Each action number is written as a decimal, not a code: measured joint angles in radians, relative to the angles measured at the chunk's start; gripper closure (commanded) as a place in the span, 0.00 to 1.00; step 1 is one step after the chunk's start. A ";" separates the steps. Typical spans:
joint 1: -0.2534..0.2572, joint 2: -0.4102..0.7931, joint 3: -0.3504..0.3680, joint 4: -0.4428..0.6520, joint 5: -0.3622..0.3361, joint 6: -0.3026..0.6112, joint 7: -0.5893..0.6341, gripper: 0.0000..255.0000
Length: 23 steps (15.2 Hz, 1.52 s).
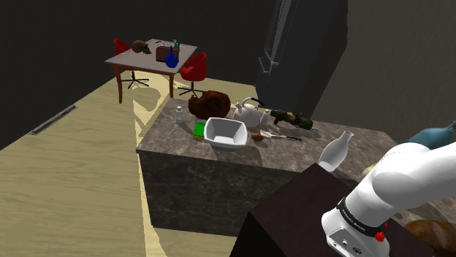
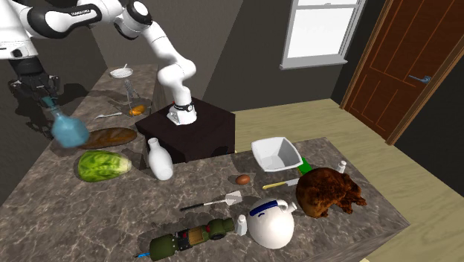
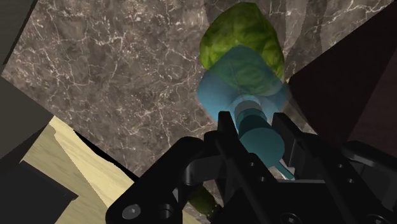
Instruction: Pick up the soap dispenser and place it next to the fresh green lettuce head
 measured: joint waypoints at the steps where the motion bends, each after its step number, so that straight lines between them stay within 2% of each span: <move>1: 0.032 -0.005 -0.038 0.030 -0.006 -0.005 -0.016 1.00; 3: 0.132 -0.021 -0.132 0.126 -0.020 -0.029 -0.045 1.00; 6: 0.241 -0.066 -0.237 0.252 -0.054 -0.065 -0.092 1.00; 8: 0.356 -0.114 -0.323 0.397 -0.087 -0.116 -0.132 1.00; 12: 0.554 -0.215 -0.445 0.680 -0.149 -0.209 -0.211 1.00; 13: 0.619 -0.247 -0.478 0.787 -0.166 -0.249 -0.241 1.00; 14: 0.740 -0.304 -0.535 0.986 -0.197 -0.317 -0.296 1.00; 16: 0.783 -0.338 -0.558 1.057 -0.214 -0.332 -0.324 1.00; 23: 0.678 -0.338 -0.536 0.868 -0.211 -0.217 -0.289 1.00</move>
